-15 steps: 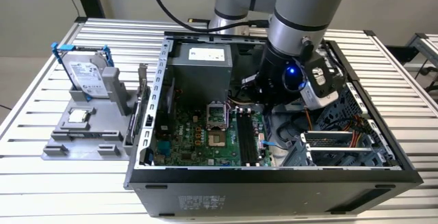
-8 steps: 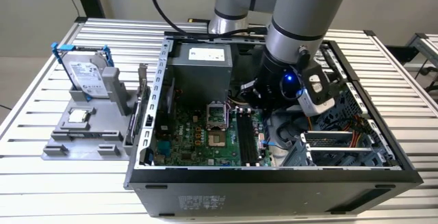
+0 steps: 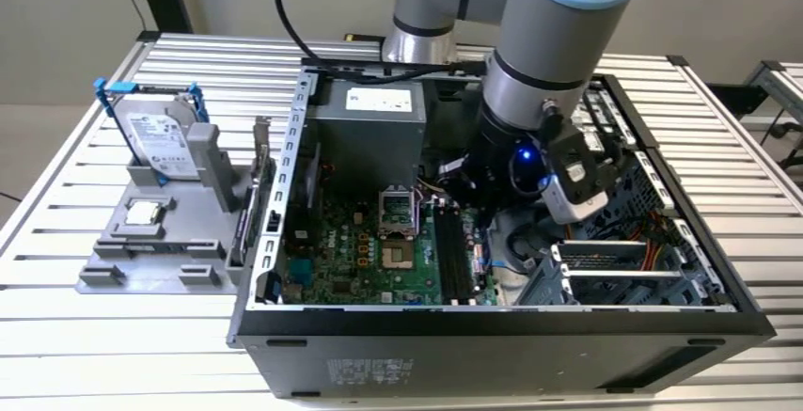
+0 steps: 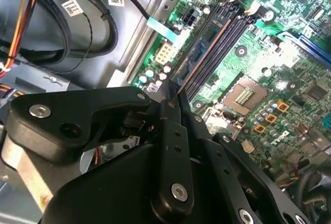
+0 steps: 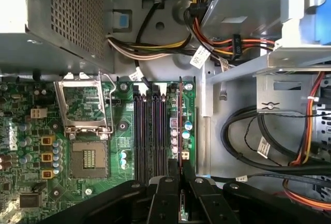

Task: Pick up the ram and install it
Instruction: 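Insert the ram into the slot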

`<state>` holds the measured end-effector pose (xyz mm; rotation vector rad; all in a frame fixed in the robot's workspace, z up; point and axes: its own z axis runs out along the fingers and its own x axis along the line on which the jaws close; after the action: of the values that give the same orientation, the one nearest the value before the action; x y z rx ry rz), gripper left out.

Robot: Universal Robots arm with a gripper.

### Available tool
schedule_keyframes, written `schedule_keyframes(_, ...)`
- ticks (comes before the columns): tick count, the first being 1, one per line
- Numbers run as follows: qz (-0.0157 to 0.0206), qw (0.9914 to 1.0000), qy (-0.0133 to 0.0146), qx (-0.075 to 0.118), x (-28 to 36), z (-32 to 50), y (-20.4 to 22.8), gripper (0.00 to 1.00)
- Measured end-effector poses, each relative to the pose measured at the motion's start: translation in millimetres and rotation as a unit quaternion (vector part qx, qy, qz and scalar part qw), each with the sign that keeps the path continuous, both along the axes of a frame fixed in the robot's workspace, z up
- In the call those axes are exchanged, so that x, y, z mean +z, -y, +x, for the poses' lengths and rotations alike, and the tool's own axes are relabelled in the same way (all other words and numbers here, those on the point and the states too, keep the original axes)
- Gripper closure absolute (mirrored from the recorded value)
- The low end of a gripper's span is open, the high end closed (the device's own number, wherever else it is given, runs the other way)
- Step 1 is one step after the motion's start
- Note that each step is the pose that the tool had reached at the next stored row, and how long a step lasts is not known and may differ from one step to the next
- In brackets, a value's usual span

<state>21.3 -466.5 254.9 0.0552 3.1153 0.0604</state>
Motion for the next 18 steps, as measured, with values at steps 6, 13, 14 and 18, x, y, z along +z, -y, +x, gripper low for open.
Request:
schedule_keyframes(6,-0.0001,1.0,-0.0002,0.001,-4.4,-1.9,4.2,1.0)
schedule_keyframes(13,-0.0002,0.99997,-0.0035,0.007,-10.0,-3.8,7.6,1.0)
schedule_keyframes(14,-0.0001,0.99996,-0.0043,0.008,-10.8,-3.9,7.8,1.0)
schedule_keyframes(18,-0.0006,0.99988,-0.0054,0.015,-14.9,-5.4,7.9,1.0)
